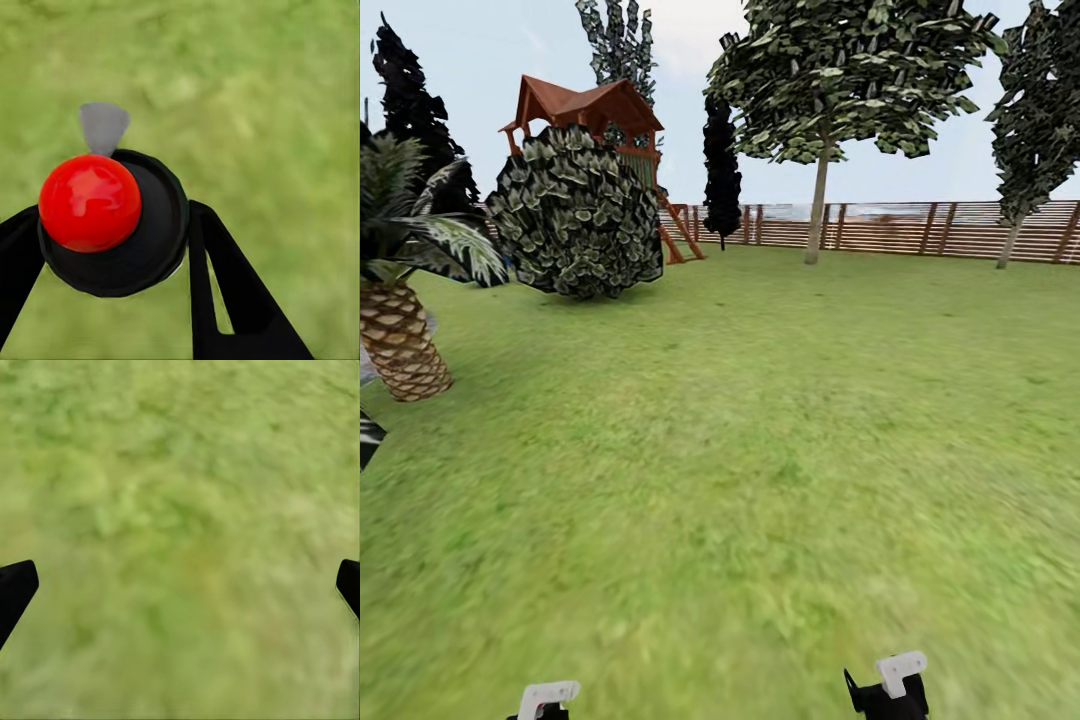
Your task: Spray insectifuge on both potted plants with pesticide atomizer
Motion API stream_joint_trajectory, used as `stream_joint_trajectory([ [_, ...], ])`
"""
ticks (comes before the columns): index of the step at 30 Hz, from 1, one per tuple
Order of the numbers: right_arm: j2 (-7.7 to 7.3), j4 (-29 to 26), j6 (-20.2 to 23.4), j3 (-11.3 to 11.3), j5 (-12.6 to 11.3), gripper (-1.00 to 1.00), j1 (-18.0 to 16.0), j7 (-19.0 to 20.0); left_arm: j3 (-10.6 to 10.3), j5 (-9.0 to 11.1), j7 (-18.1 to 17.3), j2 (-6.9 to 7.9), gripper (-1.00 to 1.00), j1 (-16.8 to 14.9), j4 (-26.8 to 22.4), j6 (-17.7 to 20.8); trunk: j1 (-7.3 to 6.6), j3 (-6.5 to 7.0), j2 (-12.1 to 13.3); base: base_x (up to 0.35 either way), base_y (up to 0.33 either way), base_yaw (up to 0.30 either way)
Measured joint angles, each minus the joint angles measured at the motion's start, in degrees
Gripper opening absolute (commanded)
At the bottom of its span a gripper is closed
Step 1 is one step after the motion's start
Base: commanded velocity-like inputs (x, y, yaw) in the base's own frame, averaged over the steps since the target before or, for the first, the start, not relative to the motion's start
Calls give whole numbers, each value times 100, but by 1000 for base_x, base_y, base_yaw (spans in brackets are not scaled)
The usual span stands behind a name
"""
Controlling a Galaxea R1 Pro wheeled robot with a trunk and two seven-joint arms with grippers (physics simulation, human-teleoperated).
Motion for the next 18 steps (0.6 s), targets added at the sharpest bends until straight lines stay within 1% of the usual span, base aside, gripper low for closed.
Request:
stream_joint_trajectory([
  [18, 0, 0, 0, 0, -1, 100, 0, 0, 0, 0, 0, 0, -100, 1, 4, 0, 0, 0, 0, 336, -86, 0],
])
